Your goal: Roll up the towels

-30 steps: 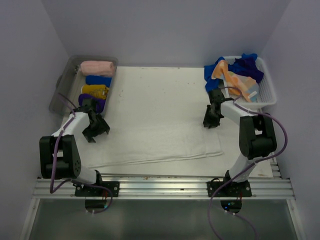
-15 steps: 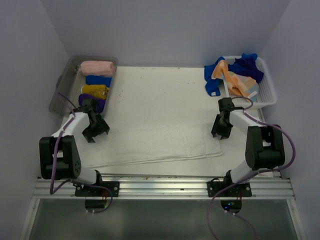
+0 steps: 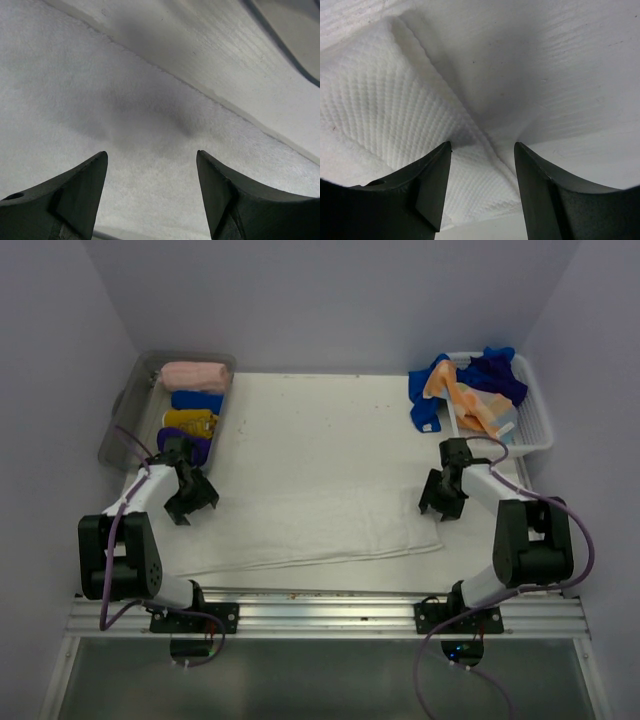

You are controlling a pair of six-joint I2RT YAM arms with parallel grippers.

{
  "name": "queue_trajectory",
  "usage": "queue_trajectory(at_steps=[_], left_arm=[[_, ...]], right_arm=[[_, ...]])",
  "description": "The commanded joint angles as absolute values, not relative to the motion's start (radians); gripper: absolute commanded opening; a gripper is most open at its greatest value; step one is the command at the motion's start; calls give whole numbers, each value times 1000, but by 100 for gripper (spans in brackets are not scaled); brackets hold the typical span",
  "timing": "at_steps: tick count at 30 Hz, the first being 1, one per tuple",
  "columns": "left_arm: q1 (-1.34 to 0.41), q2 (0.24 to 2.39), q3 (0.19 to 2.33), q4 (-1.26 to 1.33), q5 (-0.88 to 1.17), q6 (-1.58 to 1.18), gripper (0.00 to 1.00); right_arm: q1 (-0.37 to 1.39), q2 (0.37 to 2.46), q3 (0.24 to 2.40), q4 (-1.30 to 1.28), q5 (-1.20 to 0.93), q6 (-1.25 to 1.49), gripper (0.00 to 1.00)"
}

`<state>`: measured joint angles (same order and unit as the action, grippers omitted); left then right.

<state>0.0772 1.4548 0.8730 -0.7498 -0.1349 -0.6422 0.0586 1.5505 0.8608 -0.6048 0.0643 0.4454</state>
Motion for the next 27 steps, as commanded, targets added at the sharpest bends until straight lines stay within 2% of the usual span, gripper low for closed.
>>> queue_trajectory(at_steps=[1, 4, 9, 13, 19, 21, 27], left_arm=[[80, 1427, 896, -759, -149, -630, 76], [80, 1427, 897, -759, -146, -630, 76], [78, 1422, 900, -762, -147, -630, 76], [80, 1424, 896, -758, -143, -632, 75], [80, 1417, 894, -762, -146, -632, 75], [78, 1414, 893, -762, -147, -632, 75], [80, 1419, 885, -759, -144, -635, 75]], right_arm=[[66, 1511, 844, -600, 23, 442, 58], [66, 1485, 822, -585, 15, 452, 54], [64, 1390, 816, -584, 23, 468, 55], [64, 1463, 822, -597, 26, 445, 61], [66, 1578, 808, -577, 12, 433, 61], [66, 1582, 799, -563, 5, 433, 56], [66, 1557, 802, -551, -25, 417, 28]])
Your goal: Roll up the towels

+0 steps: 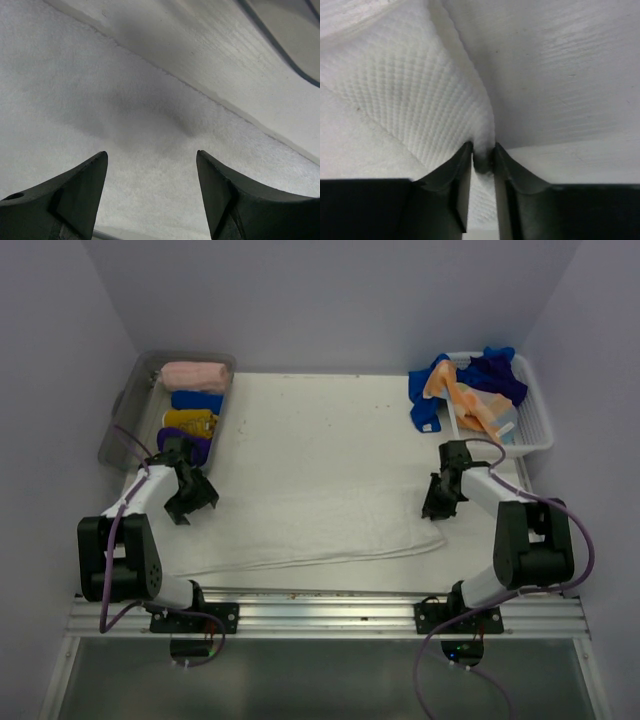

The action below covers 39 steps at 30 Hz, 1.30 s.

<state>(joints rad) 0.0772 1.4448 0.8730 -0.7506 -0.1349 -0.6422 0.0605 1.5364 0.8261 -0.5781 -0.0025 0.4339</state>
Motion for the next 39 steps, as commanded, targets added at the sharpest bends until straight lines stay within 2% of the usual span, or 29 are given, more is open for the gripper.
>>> queue_trajectory(at_steps=[1, 4, 12, 18, 24, 32, 36, 39], left_arm=[[80, 1417, 884, -759, -144, -637, 75], [80, 1417, 881, -758, -141, -638, 75], [60, 1417, 838, -721, -84, -646, 75], [-159, 1459, 804, -652, -17, -758, 74], [-392, 1577, 857, -568, 34, -839, 74], [-659, 1879, 1139, -512, 35, -874, 74], [-729, 1991, 1317, -526, 57, -845, 74], [-735, 1973, 1367, -558, 41, -813, 74]], right_arm=[[66, 1554, 804, -551, -23, 417, 19], [66, 1536, 811, -569, -3, 425, 0], [57, 1373, 885, -698, 185, 477, 0], [-24, 1214, 995, -813, 278, 480, 0], [-45, 1112, 1166, -900, 273, 451, 0], [-17, 1109, 1386, -959, 150, 417, 0], [110, 1158, 1473, -992, 170, 428, 0], [194, 1177, 1496, -988, 163, 462, 0]])
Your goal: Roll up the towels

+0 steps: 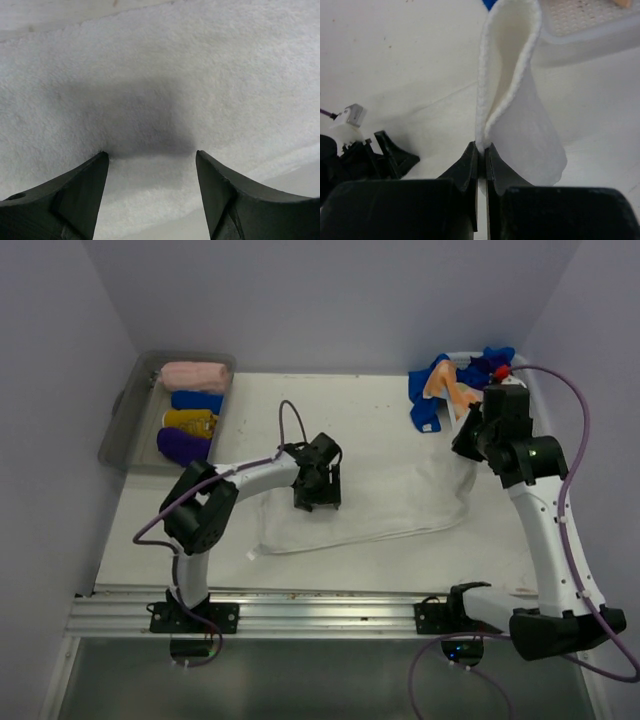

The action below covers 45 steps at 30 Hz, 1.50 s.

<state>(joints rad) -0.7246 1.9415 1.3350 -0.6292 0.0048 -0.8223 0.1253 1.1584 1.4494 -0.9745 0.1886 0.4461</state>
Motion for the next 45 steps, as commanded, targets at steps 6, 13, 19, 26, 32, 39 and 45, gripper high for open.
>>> queue_trajectory(at_steps=[6, 13, 19, 26, 32, 39, 45], left_arm=[[-642, 1737, 1330, -669, -25, -694, 76], [-451, 1609, 1201, -612, -35, -612, 74], [-446, 1669, 1218, -584, -20, -611, 73], [-426, 1701, 1195, -627, -98, -624, 73], [-420, 1747, 1151, -568, -103, -626, 74], [-420, 1832, 1169, -557, -175, -617, 73], [-419, 1711, 1184, -624, -213, -614, 74]], right_arm=[[334, 1193, 1465, -934, 153, 518, 0], [390, 1227, 1399, -870, 147, 549, 0], [399, 1227, 1399, -867, 153, 555, 0], [400, 1221, 1379, -865, 147, 564, 0], [408, 1224, 1373, -862, 146, 566, 0], [437, 1238, 1373, -867, 135, 561, 0], [488, 1264, 1397, -864, 114, 548, 0]])
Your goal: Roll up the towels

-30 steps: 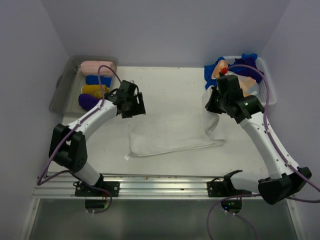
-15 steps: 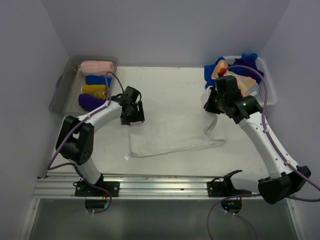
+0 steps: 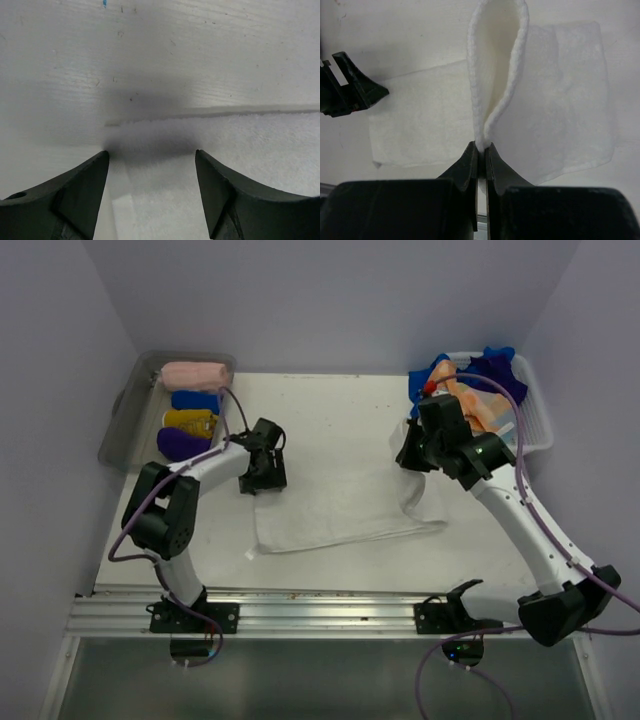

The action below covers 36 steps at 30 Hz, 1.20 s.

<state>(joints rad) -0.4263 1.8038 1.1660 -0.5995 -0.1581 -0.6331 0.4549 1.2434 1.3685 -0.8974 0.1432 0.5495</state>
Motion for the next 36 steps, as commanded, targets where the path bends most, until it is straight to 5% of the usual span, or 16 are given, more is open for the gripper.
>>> queue_trajectory(at_steps=[1, 11, 19, 23, 28, 36], left_arm=[[-420, 1689, 1175, -638, -200, -617, 74], [-416, 1474, 1042, -738, -196, -679, 72], [-305, 1453, 884, -719, -190, -698, 22], [-299, 1460, 861, -690, -196, -690, 20], [-298, 1566, 850, -597, -108, -663, 1], [-331, 1618, 862, -491, 26, -660, 0]], right_arm=[[520, 1272, 1408, -862, 114, 549, 0], [752, 1423, 1486, -784, 135, 589, 0], [845, 1517, 1542, -761, 147, 592, 0], [856, 1531, 1548, -753, 141, 595, 0], [888, 1568, 1575, -744, 138, 595, 0], [931, 1672, 1608, -701, 146, 626, 0]])
